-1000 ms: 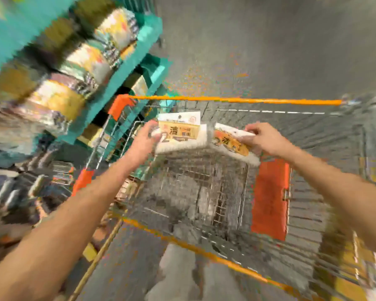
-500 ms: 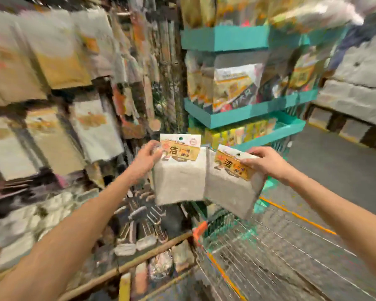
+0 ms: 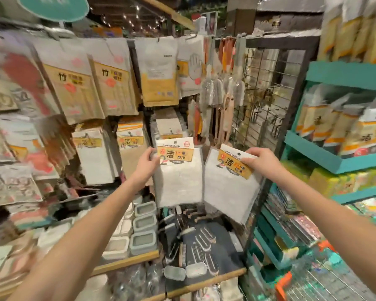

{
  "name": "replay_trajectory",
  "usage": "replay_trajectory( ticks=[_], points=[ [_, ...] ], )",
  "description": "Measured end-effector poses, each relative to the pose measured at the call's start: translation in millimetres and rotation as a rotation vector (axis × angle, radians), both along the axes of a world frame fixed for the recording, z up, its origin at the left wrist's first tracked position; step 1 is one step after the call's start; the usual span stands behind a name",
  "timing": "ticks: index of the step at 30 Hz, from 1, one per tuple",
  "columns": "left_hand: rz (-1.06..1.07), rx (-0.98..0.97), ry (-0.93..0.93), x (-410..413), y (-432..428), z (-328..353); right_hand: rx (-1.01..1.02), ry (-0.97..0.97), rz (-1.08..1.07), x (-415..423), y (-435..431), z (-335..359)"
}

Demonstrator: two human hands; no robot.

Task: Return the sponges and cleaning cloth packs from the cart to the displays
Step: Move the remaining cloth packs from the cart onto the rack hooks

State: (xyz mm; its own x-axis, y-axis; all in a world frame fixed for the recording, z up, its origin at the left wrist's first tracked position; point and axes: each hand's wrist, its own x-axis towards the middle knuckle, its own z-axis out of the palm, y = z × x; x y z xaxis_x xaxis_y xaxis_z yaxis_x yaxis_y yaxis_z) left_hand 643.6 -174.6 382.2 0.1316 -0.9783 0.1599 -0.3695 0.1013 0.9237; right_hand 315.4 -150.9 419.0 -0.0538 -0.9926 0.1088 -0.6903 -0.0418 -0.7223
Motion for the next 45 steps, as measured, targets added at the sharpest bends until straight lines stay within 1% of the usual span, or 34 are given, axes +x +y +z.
replay_trajectory(
  ticks=[3, 8, 13, 17, 20, 24, 28, 31, 33, 36, 38, 42, 45],
  points=[
    [0.043, 0.067, 0.051, 17, -38, -14, -0.026, 0.035, -0.054, 18, -32, -3],
    [0.099, 0.124, 0.044, 16, -95, -29, -0.027, 0.059, -0.027, 18, -85, -4],
    [0.173, 0.067, 0.014, 11, -152, -47, 0.002, -0.002, 0.057, 15, -148, -6],
    [0.174, 0.070, 0.090, 9, -181, -62, 0.047, 0.025, 0.126, 20, -196, -11],
    [0.175, 0.073, 0.107, 10, -195, -69, 0.066, 0.026, 0.170, 24, -219, -19],
    [0.200, 0.060, 0.118, 21, -212, -76, 0.100, 0.058, 0.240, 30, -235, -28],
    [0.207, 0.100, 0.106, 26, -226, -78, 0.127, 0.063, 0.239, 38, -234, -30],
    [0.242, 0.142, 0.049, 24, -241, -76, 0.125, 0.048, 0.219, 39, -231, -31],
    [0.265, 0.159, -0.046, 24, -247, -77, 0.127, 0.035, 0.207, 40, -230, -33],
    [0.264, 0.108, -0.172, 23, -250, -84, 0.131, 0.031, 0.191, 43, -232, -33],
    [0.269, 0.070, -0.209, 22, -249, -92, 0.132, 0.026, 0.189, 46, -234, -33],
    [0.306, 0.015, -0.209, 18, -249, -96, 0.126, 0.026, 0.197, 55, -240, -32],
    [0.310, 0.024, -0.186, 16, -251, -92, 0.119, 0.040, 0.236, 60, -247, -34]
  ],
)
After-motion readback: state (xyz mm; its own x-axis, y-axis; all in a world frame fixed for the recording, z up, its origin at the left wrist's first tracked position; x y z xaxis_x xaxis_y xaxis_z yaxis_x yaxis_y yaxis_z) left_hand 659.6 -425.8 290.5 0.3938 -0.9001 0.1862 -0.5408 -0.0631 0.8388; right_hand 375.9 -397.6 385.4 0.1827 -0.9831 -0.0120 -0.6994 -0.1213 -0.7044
